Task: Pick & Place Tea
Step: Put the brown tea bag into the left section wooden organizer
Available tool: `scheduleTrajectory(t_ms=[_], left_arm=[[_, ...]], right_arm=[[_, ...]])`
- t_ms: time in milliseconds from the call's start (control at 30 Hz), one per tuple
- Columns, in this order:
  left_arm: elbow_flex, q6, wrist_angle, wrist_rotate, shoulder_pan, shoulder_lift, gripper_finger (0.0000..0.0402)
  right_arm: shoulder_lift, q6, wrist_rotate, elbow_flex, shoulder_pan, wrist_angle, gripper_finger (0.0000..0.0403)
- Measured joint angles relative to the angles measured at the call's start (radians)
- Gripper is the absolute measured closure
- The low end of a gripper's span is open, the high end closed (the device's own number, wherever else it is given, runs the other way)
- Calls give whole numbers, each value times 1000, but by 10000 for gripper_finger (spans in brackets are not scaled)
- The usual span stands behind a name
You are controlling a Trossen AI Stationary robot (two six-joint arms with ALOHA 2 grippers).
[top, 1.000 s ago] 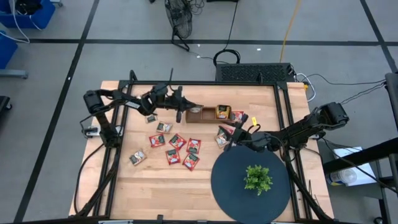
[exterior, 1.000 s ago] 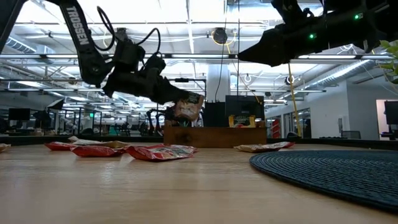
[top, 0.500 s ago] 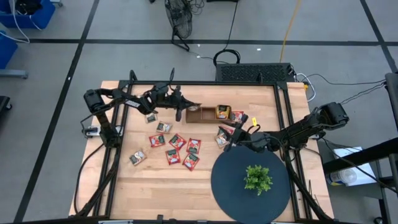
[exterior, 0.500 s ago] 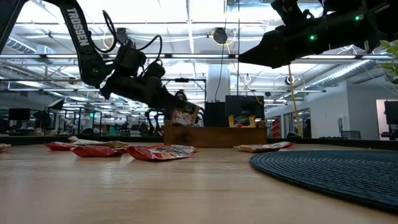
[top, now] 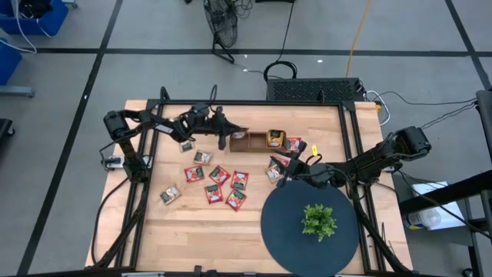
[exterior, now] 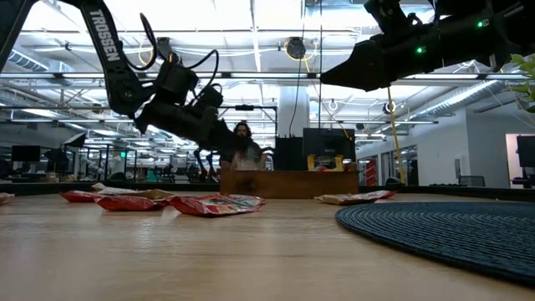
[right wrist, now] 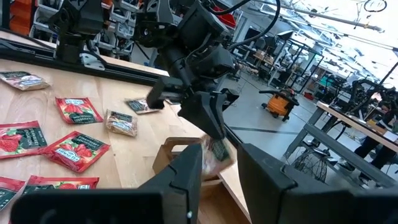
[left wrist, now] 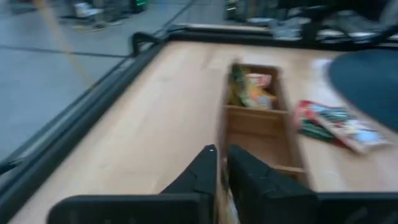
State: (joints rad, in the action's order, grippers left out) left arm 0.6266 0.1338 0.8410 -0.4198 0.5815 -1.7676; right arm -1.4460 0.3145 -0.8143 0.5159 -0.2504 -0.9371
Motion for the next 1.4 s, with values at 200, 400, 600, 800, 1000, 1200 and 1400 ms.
scheduleTrajectory(t_ms=[200,400,600,800,1000,1200,1400], left_arm=[[0,-5,0,166,-21,0,287],[7,-69,21,170,-47,54,236],[200,21,-612,330,-143,193,248],[465,197,-1125,425,-272,151,379],[570,228,-1215,433,-288,57,397],[636,238,-1231,433,-258,-73,399],[748,226,-1408,432,-227,-196,400]], right_arm=[[0,0,0,0,0,0,314],[0,-15,0,0,0,18,314],[0,-15,0,0,0,52,314],[0,-23,0,0,-1,70,314],[0,-64,3,0,-20,94,314],[0,-64,2,0,-44,98,314],[0,-61,0,0,-56,103,314]])
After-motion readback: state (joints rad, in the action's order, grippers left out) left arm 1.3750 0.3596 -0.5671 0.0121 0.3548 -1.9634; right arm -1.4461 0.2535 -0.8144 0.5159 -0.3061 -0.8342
